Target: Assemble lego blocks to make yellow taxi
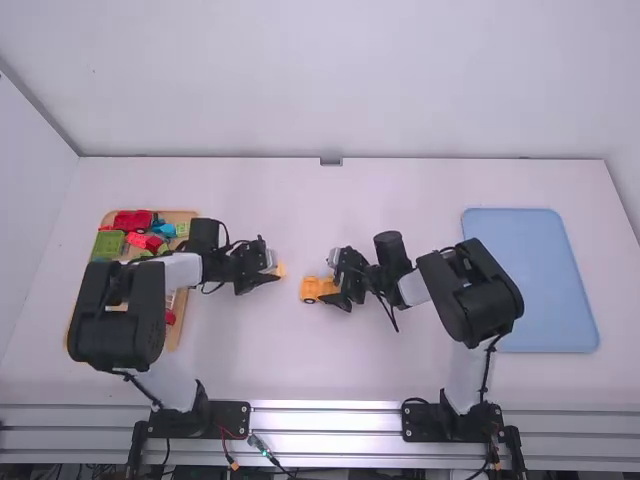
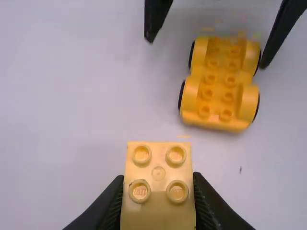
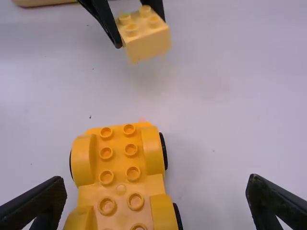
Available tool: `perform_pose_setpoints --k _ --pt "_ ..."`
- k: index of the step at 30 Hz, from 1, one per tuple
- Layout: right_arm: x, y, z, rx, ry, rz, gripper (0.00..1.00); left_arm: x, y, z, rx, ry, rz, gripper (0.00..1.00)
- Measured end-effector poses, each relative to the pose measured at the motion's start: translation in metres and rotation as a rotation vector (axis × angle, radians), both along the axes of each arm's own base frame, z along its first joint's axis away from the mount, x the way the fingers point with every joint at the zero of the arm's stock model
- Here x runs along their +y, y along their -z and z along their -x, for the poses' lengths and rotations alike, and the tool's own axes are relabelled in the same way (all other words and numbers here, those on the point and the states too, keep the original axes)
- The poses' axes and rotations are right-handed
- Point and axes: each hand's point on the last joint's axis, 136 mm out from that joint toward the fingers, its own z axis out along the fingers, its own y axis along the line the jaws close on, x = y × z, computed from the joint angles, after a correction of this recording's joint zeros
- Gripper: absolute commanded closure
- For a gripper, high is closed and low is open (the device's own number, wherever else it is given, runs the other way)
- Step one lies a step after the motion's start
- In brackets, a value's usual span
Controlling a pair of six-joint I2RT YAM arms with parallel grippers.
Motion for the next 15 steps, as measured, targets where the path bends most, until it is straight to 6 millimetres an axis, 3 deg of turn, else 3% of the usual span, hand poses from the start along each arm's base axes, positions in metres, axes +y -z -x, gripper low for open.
perform_pose_setpoints --k 9,15 --pt "-0.003 0.01 0.006 0.021 -0.007 0.042 0.01 -0.043 -0.009 0.007 0.004 0.072 0.041 0.7" --pt "0.007 0.011 0.011 -0.031 -0.02 0.059 0.01 -0.056 -0.011 0.011 0.044 0.075 0.06 0.76"
